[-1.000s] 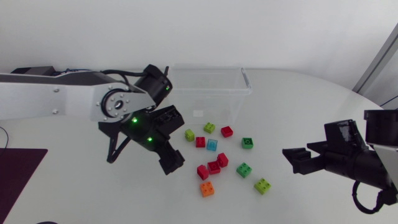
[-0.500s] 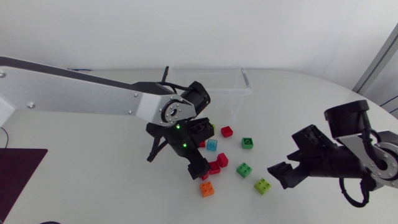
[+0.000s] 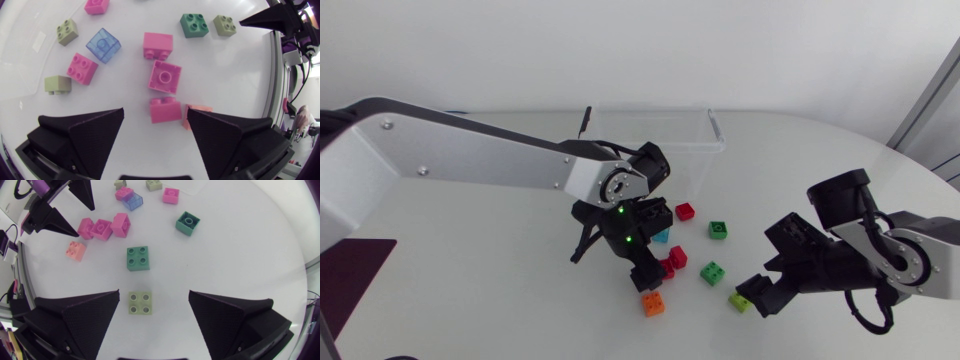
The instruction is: Pick up the duplo bricks and place them in the container
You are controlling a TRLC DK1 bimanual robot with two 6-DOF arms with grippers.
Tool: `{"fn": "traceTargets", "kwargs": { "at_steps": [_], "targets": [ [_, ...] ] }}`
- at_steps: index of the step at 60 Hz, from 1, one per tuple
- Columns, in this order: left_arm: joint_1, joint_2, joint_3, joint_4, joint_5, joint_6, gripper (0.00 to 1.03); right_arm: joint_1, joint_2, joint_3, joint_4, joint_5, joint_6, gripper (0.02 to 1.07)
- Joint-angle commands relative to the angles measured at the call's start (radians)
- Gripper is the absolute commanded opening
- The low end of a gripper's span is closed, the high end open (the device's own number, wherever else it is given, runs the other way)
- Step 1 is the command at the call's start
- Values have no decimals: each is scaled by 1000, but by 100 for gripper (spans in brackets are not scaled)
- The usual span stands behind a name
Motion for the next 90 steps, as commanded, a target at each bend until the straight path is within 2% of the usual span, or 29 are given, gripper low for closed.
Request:
{"fn": "traceTargets", "kwargs": {
  "at_steps": [1,15,21,26,35,50,58,69,78,90],
  "targets": [
    [-8,37,22,-22,4,-15,87,13,20,15,9,6,-23,102],
    [-22,62,39,-50,1,-13,87,27,32,1,17,11,-31,102],
    [-22,68,46,-50,1,-13,77,30,41,-7,35,16,-31,102],
    [-21,66,49,-45,1,-12,61,44,49,-14,38,19,-31,102],
    [-22,52,36,-51,3,-2,47,92,95,-31,53,77,-31,102],
    [-15,-7,-18,-18,13,24,40,113,164,-40,64,108,-39,95],
    [-11,-56,-50,-2,13,33,39,125,170,-56,75,111,-51,83],
    [2,-110,-73,12,15,36,39,124,166,-60,93,105,-57,39],
    [47,-208,-55,12,23,39,39,124,120,-57,73,98,-57,31],
    [142,-306,45,12,41,27,39,124,31,-7,6,95,-43,30]
  ]
}}
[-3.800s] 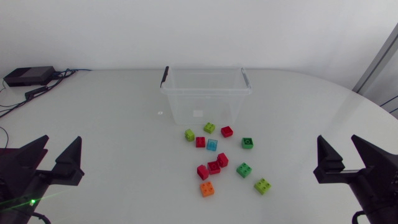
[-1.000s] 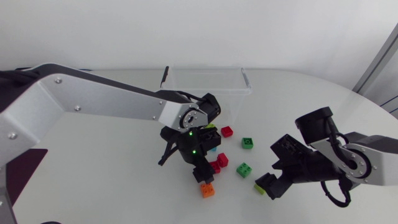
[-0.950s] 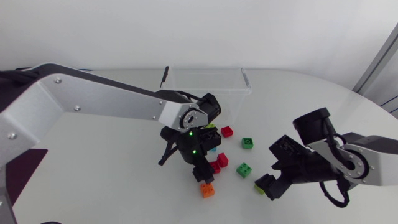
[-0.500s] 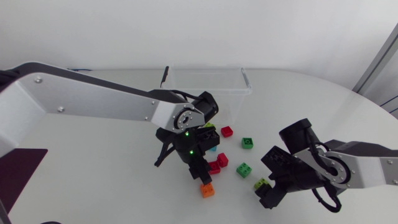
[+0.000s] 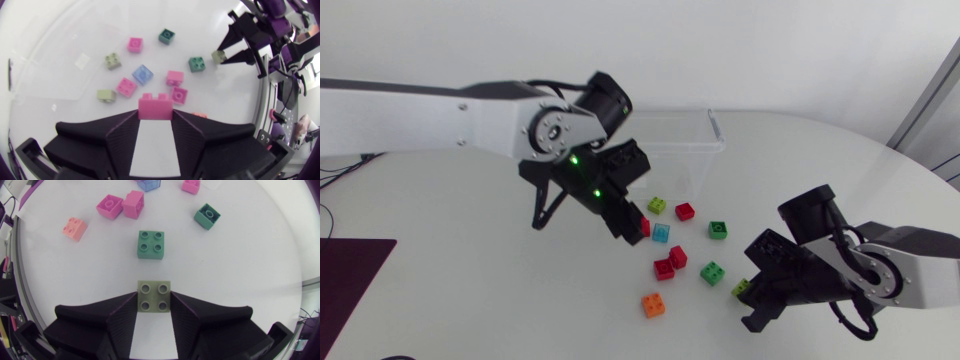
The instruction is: Pick up the duplo bricks and place them in the container
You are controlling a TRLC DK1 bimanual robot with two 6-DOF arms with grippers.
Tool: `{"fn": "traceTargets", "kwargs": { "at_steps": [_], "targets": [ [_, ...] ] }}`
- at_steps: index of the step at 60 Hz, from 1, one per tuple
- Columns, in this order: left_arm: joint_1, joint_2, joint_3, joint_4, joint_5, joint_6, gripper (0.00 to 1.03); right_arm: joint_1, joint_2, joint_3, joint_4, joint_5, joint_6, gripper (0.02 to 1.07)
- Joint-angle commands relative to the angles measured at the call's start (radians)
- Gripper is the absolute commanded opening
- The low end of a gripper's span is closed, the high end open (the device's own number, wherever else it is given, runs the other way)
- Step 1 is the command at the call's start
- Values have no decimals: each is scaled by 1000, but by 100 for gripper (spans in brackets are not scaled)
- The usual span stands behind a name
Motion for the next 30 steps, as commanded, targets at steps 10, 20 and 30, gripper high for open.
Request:
{"fn": "traceTargets", "kwargs": {
  "at_steps": [10,20,30],
  "targets": [
    [109,-63,134,58,41,-34,40,5,-61,89,-66,-16,16,30],
    [167,-45,160,164,50,-76,40,-4,-73,171,-82,-31,35,30],
    [215,30,194,264,50,-94,42,-18,-63,267,-83,-53,55,30]
  ]
}}
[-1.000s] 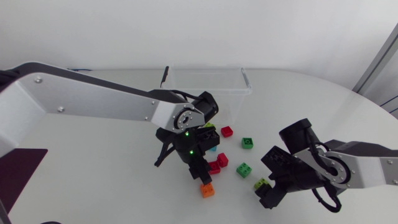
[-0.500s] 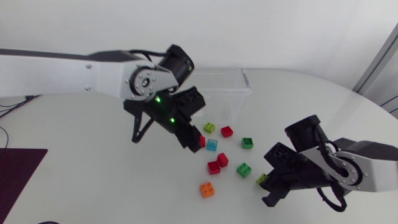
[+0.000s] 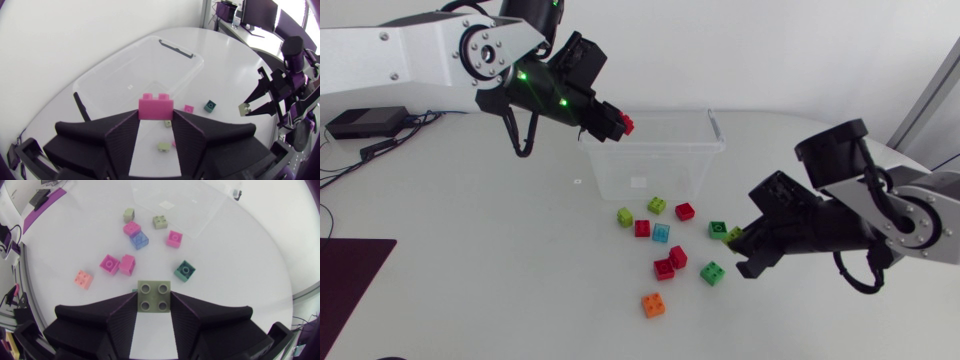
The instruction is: Pick up the duplo bricks and place them in the container
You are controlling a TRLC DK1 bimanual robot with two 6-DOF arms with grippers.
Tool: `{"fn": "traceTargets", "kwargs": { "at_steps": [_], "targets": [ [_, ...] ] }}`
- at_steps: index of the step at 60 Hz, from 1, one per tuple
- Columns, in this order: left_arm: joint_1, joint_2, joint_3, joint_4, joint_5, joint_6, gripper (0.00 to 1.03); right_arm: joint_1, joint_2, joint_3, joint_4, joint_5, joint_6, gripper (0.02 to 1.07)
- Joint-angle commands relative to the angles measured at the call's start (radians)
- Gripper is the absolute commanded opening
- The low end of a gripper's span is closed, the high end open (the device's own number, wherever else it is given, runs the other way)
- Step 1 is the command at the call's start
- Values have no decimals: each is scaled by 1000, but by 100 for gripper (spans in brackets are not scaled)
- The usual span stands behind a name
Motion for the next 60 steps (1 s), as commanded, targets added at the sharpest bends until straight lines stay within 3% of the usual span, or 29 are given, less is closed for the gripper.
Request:
{"fn": "traceTargets", "kwargs": {
  "at_steps": [1,19,22,25,26,28,29,30,41,51,60],
  "targets": [
    [23,66,48,40,7,-31,42,-13,4,65,-13,-9,25,30],
    [72,249,220,93,7,-52,46,-55,110,258,1,-55,56,30],
    [75,276,246,91,7,-52,52,-56,142,298,13,-58,61,30],
    [80,287,258,93,3,-49,72,-58,168,335,21,-58,70,30],
    [80,287,258,93,3,-49,73,-59,173,339,23,-58,70,30],
    [80,287,257,94,1,-43,84,-61,197,373,27,-58,73,30],
    [81,286,255,96,1,-43,95,-61,204,385,30,-58,73,30],
    [81,284,255,97,1,-42,99,-64,217,404,33,-58,74,30],
    [104,180,185,97,1,-25,99,-76,339,553,56,-58,93,30],
    [107,8,7,94,10,72,99,-82,471,665,101,-58,105,30],
    [109,-95,-156,62,72,170,99,-82,575,743,138,-57,111,30]
  ]
}}
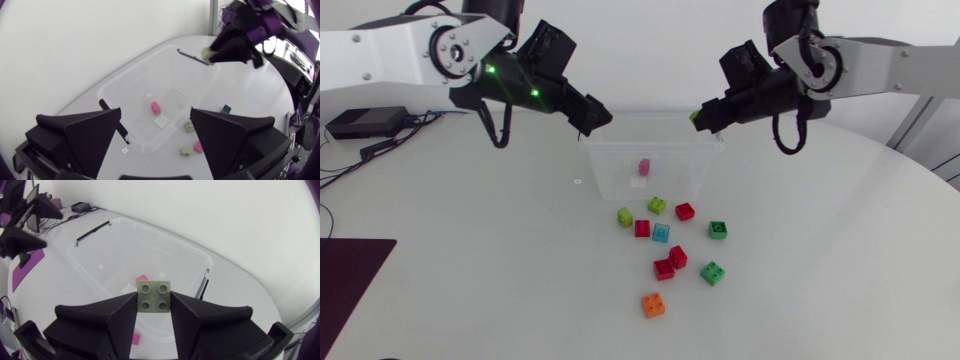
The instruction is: Pick up the duplo bricks and place them in the container
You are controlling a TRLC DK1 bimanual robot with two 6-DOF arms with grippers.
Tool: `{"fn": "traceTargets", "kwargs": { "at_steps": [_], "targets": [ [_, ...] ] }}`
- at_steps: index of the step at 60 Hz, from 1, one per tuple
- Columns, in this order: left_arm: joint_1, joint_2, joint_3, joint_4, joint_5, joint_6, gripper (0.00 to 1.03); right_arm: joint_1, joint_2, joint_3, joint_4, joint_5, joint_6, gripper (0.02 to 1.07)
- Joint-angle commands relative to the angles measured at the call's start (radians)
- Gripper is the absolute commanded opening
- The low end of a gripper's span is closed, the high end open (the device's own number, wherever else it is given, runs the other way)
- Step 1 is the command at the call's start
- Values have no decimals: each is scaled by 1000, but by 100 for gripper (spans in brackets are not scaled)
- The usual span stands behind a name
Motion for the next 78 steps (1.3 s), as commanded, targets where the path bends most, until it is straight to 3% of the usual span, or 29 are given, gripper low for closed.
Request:
{"fn": "traceTargets", "kwargs": {
  "at_steps": [1,14,16,20,24,35,55,78],
  "targets": [
    [3,-50,-107,-22,19,81,99,-8,72,52,26,0,25,30],
    [-65,-99,-295,-36,36,211,98,-1,189,144,43,29,22,35],
    [-72,-96,-312,-33,36,222,98,-1,201,154,43,37,22,45],
    [-103,-71,-344,-11,34,236,98,-8,218,166,43,40,19,83],
    [-117,-44,-344,-5,34,236,98,-15,201,155,43,40,18,98],
    [-123,48,-338,76,33,223,98,-34,-2,-18,123,27,13,98],
    [-144,217,-298,144,10,203,98,-69,-394,-420,135,-58,-24,98],
    [-146,308,-223,171,-90,141,96,-95,-477,-647,178,-94,-76,98]
  ]
}}
